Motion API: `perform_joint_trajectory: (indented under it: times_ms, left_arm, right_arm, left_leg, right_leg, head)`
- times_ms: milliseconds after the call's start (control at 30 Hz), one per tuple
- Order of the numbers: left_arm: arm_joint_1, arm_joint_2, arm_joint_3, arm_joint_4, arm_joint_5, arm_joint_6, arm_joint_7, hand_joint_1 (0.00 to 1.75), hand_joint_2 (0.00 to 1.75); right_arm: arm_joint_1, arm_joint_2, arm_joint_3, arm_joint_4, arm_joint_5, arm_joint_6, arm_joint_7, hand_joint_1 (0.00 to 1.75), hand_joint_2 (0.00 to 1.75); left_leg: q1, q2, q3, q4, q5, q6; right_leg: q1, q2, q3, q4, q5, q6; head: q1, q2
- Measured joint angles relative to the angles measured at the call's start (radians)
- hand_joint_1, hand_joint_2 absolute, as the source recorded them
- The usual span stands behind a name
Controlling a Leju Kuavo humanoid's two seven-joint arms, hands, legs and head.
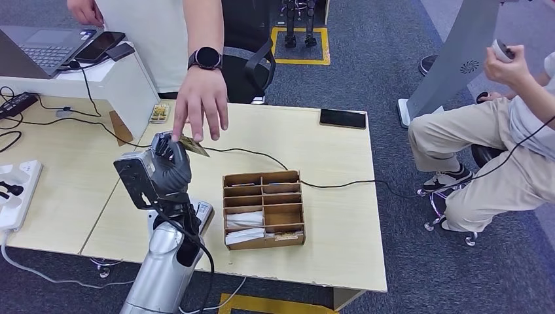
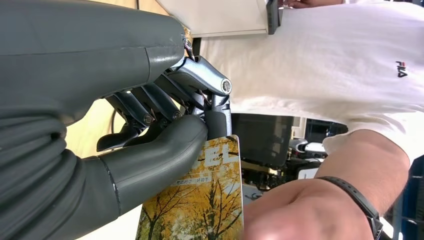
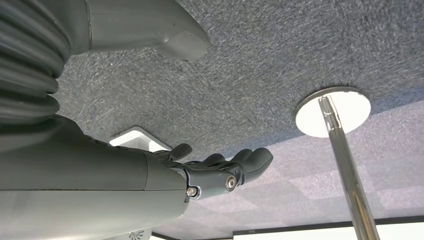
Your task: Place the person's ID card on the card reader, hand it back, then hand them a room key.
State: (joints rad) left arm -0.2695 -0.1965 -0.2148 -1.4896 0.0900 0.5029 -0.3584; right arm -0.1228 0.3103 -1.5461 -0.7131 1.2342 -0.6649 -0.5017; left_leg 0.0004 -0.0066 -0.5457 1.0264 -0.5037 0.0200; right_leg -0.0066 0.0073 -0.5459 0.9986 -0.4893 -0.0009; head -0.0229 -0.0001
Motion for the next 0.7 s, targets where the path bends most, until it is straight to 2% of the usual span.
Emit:
perform_joint_trajectory:
  times_ms: [467,500,600,633,700]
  left_arm:
    - [-0.021,0.028,0.000,0.010,0.015,0.001,-0.001,1.75,1.75]
    - [-0.022,0.029,0.000,0.011,0.015,0.000,-0.001,1.49,1.75]
    - [-0.027,0.031,0.000,0.014,0.015,0.002,-0.001,0.18,1.75]
    - [-0.028,0.031,0.000,0.016,0.016,0.005,-0.002,0.00,1.75]
    - [-0.031,0.032,0.000,0.020,0.018,0.015,-0.007,0.00,1.75]
  right_arm:
    - [-0.001,-0.005,0.000,0.021,0.001,0.000,-0.006,0.00,1.75]
    - [-0.002,-0.006,0.000,0.021,0.001,0.000,-0.006,0.00,1.75]
    - [-0.003,-0.006,0.000,0.023,0.001,0.000,-0.006,0.00,1.75]
    - [-0.003,-0.006,0.000,0.023,0.001,0.000,-0.006,0.00,1.75]
    - [-0.003,-0.006,0.000,0.025,0.001,0.000,-0.006,0.00,1.75]
  left_leg:
    - [0.000,0.000,0.000,0.000,0.000,0.000]
    - [0.000,0.000,0.000,0.000,0.000,0.000]
    - [0.000,0.000,0.000,0.000,0.000,0.000]
    - [0.000,0.000,0.000,0.000,0.000,0.000]
    - [0.000,0.000,0.000,0.000,0.000,0.000]
  right_leg:
    - [0.000,0.000,0.000,0.000,0.000,0.000]
    - [0.000,0.000,0.000,0.000,0.000,0.000]
    - [0.000,0.000,0.000,0.000,0.000,0.000]
    - [0.000,0.000,0.000,0.000,0.000,0.000]
    - [0.000,0.000,0.000,0.000,0.000,0.000]
  head:
    - [0.000,0.000]
    - [0.000,0.000]
    - [0.000,0.000]
    - [0.000,0.000]
    - [0.000,0.000]
